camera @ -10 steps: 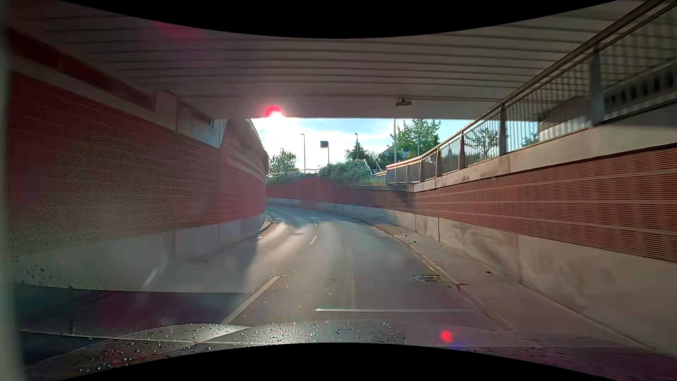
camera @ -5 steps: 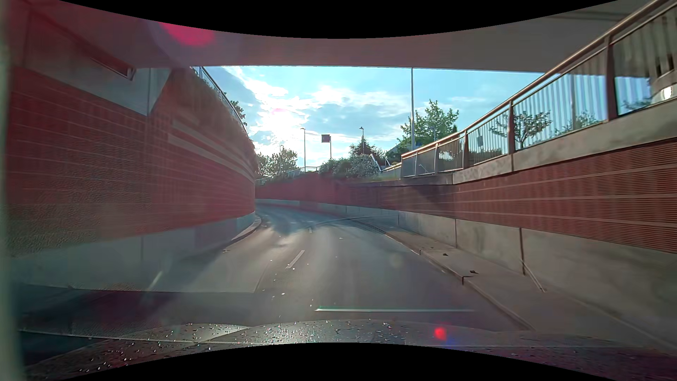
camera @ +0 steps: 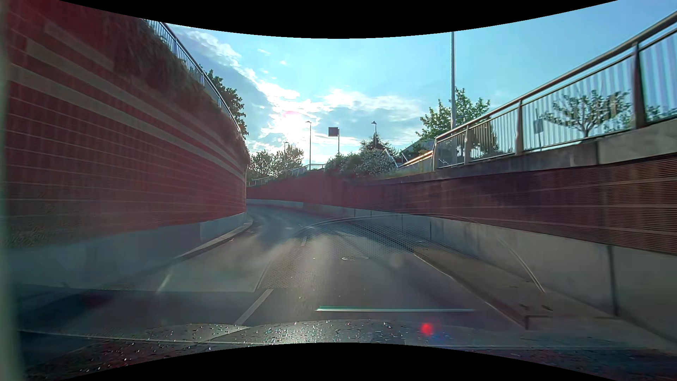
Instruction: Follow the waypoints while adhering to traffic rules and regulations
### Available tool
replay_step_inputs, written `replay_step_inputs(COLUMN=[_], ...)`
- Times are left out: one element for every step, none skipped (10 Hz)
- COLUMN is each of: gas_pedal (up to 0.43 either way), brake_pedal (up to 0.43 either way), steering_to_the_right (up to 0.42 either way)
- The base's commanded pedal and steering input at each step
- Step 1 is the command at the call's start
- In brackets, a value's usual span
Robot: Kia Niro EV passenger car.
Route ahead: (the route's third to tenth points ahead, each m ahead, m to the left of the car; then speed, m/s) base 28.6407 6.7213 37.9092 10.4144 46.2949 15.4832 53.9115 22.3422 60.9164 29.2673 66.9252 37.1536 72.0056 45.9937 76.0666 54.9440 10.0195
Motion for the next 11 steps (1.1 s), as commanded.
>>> replay_step_inputs(gas_pedal=[0.0,0.0,0.0,0.0,0.0,0.0,0.0,0.0,0.0,0.0,0.008], brake_pedal=[0.0,0.0,0.0,0.0,0.0,0.0,0.0,0.0,0.0,0.0,0.0], steering_to_the_right=[-0.039,-0.042,-0.044,-0.044,-0.046,-0.049,-0.051,-0.053,-0.055,-0.057,-0.06])
